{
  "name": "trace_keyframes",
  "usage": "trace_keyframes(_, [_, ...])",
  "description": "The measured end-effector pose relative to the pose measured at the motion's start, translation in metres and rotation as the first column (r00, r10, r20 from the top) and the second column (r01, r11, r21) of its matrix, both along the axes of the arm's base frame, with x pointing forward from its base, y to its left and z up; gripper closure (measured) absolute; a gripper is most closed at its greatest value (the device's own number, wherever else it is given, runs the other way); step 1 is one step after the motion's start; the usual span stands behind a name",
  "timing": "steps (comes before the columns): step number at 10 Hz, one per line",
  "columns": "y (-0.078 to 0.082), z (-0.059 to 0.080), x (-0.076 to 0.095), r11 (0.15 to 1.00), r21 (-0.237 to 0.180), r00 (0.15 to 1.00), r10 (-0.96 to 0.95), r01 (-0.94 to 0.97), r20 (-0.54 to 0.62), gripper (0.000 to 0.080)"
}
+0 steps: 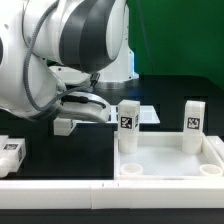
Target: Assemble square table
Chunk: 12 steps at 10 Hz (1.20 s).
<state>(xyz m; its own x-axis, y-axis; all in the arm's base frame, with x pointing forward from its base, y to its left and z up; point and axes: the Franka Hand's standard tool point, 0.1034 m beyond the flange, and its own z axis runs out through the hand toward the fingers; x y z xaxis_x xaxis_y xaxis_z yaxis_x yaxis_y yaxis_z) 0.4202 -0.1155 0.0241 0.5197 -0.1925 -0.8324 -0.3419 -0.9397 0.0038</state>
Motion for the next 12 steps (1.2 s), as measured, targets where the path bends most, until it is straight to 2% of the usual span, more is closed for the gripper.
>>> trace_keyframes(4, [-0.0024, -0.0088, -0.0016, 1.0, -0.023, 1.0, -0.007, 0.008, 0.003, 0.0151])
trace_keyframes(7, [-0.0036, -0.01, -0.003, 1.0, -0.029, 1.0, -0.013, 0.013, 0.001, 0.0151])
trace_keyframes(9, [-0.0044, -0.01, -0.0032, 0.999, -0.029, 1.0, -0.015, 0.015, 0.001, 0.0421])
trace_keyframes(10, [-0.0047, -0.0099, -0.0033, 0.999, -0.029, 1.0, -0.015, 0.016, 0.001, 0.0421])
trace_keyframes(11, [-0.0051, -0.0099, -0.0033, 0.999, -0.029, 1.0, -0.016, 0.016, 0.001, 0.0518])
trace_keyframes(12, [-0.0054, -0.0099, -0.0035, 0.999, -0.029, 1.0, -0.017, 0.017, 0.001, 0.0517])
